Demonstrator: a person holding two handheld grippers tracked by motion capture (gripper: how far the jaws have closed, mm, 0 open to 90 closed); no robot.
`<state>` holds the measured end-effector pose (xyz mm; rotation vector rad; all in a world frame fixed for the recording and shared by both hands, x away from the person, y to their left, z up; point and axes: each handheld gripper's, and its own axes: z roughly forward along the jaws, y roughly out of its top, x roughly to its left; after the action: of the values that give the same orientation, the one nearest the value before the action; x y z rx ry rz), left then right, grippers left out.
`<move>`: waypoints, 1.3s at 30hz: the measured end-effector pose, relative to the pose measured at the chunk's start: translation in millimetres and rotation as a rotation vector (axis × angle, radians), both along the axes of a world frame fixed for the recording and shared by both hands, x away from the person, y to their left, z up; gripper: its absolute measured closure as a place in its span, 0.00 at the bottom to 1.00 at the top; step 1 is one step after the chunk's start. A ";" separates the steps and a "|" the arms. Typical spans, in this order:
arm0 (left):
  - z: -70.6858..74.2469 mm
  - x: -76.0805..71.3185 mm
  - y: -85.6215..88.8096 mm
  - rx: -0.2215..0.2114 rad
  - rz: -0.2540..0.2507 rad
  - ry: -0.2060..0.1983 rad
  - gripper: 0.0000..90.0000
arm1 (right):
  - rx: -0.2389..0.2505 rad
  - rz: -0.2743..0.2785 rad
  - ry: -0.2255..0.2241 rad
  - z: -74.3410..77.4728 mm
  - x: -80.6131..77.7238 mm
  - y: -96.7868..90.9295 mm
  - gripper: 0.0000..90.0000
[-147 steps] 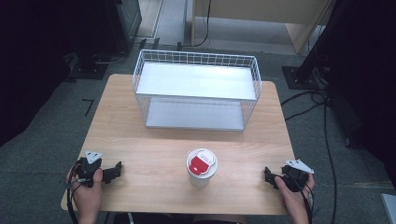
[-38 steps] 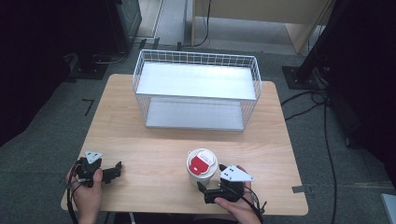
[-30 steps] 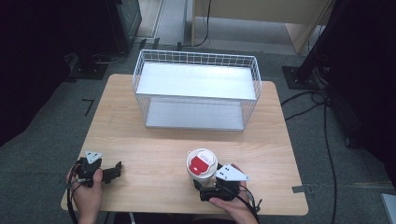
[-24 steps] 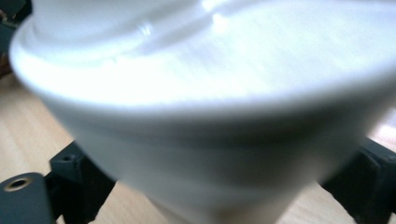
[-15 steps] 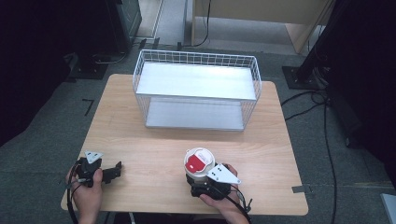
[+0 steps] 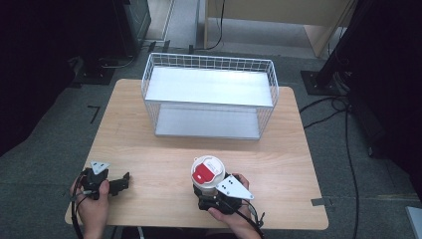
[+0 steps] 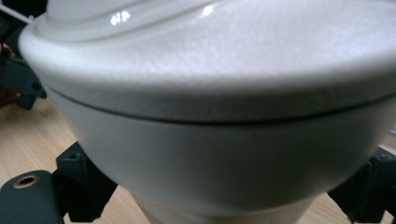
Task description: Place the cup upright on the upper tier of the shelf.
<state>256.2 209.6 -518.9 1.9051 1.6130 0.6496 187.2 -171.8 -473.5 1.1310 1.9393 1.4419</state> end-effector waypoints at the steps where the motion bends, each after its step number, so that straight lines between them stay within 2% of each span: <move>1: 0.0 0.0 0.0 0.000 0.000 0.000 0.00 | 0.006 -0.003 -0.003 3.8 1.2 0.4 0.11; 5: 0.0 0.0 0.0 0.000 0.000 0.000 0.00 | 0.009 -0.013 -0.009 9.5 3.3 1.4 0.11; 14: 0.0 0.0 0.0 0.000 0.000 0.000 0.00 | 0.051 -0.051 -0.042 31.0 13.9 0.4 0.11; 20: 0.0 0.1 0.0 0.001 0.000 -0.002 0.00 | 0.059 -0.069 -0.065 44.3 20.8 -0.1 0.11; 39: 0.1 0.0 0.1 0.000 0.000 0.000 0.00 | 0.089 -0.102 -0.100 82.2 47.1 3.8 0.11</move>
<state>256.2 209.7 -518.8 1.9053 1.6130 0.6499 234.3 -167.9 -391.3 1.1572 1.7398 1.5124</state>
